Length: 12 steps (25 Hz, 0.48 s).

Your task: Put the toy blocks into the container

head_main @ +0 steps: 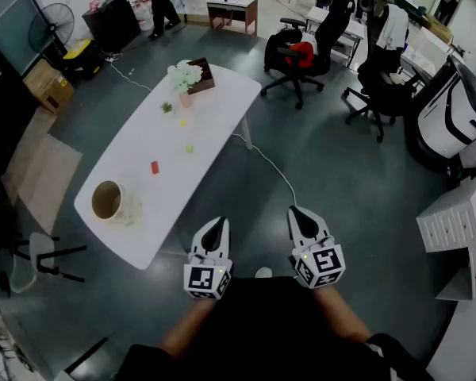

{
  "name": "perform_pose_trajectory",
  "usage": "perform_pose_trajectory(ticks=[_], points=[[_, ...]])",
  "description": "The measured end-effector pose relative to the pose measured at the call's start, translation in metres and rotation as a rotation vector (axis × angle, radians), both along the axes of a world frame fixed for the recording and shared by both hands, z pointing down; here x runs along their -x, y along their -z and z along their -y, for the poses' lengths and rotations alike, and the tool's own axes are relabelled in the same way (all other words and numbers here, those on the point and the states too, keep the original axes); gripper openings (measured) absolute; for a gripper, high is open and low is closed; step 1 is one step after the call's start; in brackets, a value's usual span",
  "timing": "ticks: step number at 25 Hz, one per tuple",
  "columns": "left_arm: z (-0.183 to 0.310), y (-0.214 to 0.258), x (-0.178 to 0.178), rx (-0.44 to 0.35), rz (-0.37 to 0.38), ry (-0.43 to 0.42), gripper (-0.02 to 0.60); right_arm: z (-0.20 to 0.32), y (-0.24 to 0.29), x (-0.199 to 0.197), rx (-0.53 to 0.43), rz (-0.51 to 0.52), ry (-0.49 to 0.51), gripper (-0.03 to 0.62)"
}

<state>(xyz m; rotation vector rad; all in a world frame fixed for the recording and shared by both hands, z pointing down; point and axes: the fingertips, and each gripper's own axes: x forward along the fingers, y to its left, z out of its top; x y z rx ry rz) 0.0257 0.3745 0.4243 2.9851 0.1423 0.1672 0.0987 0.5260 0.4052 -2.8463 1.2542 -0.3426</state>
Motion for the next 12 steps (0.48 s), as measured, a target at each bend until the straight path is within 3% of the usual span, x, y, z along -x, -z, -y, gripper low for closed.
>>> perform_pose_trajectory(ticks=[4,12], points=[[-0.017,0.004,-0.004,0.052,0.001,-0.002,0.005,-0.023,-0.002,-0.003,0.003,-0.016,-0.008,-0.005],[-0.045,-0.008,0.001,0.006,-0.001,-0.034,0.005,-0.044,-0.013,0.013,-0.013,-0.018,0.014,-0.005]])
